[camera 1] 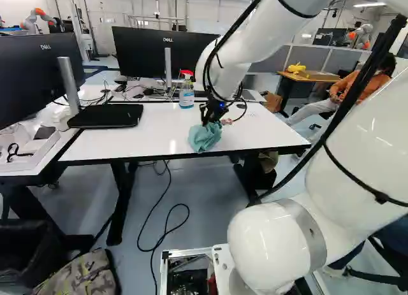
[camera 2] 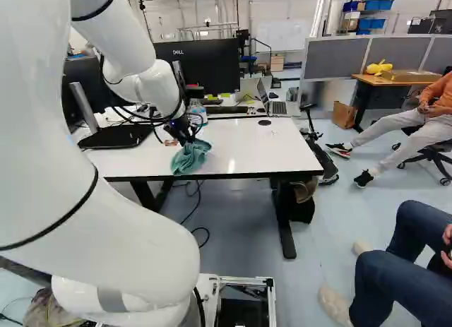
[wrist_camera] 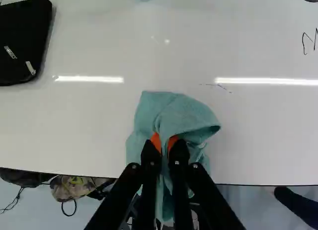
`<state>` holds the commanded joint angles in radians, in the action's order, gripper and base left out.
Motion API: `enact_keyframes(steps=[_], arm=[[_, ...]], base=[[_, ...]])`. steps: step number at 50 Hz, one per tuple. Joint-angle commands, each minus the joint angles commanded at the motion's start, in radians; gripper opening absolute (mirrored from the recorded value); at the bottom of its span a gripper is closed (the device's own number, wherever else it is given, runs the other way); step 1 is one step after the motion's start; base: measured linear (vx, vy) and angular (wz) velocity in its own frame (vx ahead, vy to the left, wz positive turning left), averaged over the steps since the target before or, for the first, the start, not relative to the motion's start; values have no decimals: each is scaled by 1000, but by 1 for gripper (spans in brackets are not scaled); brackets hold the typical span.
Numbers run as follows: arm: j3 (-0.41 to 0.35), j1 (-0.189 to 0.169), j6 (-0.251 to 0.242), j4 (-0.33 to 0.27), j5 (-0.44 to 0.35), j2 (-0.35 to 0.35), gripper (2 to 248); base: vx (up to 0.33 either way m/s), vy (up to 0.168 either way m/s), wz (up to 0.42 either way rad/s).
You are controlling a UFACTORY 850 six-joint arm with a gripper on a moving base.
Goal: Clean the table with the green towel
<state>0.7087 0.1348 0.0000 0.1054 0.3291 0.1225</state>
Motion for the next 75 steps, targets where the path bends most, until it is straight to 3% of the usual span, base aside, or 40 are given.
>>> enact_keyframes(steps=[17, 28, 41, 57, 75], arm=[[0, -1, 0, -1, -2, 0, 34], [26, -23, 0, -1, -45, -28, 34], [70, -53, 0, -1, -124, -88, 34], [74, -57, 0, -1, -243, -133, 34], [43, -95, 0, -1, -386, -148, 34]], base=[[0, 0, 0], [0, 0, 0], [0, 0, 0], [0, 0, 0], [0, 0, 0]])
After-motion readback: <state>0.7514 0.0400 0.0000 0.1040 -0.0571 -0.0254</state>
